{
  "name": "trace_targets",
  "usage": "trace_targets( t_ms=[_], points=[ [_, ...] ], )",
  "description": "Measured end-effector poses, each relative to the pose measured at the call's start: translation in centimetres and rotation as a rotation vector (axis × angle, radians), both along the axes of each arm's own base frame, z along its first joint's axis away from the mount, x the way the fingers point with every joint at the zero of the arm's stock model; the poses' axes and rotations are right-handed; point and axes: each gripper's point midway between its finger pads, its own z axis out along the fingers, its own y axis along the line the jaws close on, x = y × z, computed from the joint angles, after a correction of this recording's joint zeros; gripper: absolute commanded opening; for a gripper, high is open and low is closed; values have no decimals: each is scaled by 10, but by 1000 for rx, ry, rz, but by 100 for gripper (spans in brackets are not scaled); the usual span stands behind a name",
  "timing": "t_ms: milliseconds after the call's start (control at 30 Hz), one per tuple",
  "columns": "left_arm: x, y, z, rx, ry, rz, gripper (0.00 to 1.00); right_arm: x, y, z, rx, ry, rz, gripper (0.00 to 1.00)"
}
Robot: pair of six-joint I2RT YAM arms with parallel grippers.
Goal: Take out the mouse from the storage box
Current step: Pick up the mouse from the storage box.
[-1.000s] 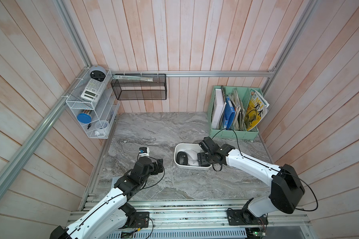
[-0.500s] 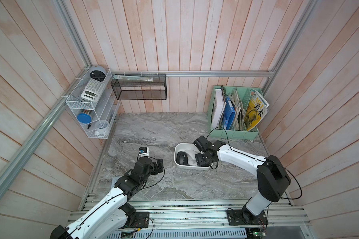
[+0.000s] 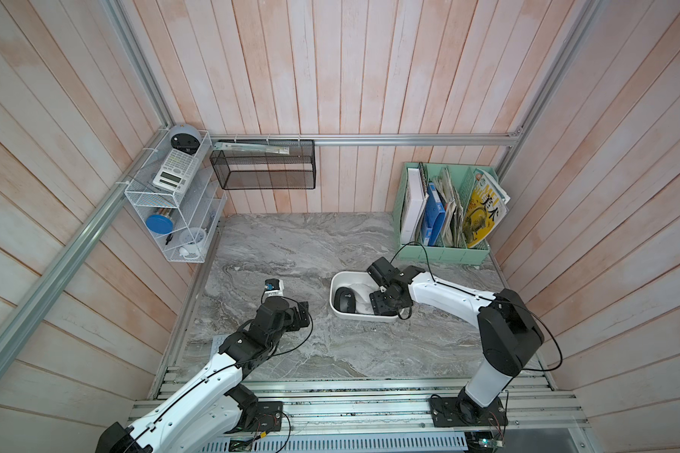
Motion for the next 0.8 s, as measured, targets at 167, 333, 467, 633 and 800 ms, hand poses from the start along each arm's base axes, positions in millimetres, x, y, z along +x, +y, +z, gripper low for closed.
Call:
trace_targets(
  t_ms=[167,333,467,633,800],
  points=[
    [0,0,-2,5,5,2,100,-1,3,-8,3,20,6,75],
    [0,0,-4,10,12,2,100,0,4,-9,9,23,7,66],
    [1,0,-5,12,14,2,100,-1,5,-10,10,26,11,61],
    [1,0,-5,12,14,2,100,-1,5,-9,12,25,10,59],
    [1,0,-5,12,14,2,100,-1,5,-2,26,13,11,58]
  ],
)
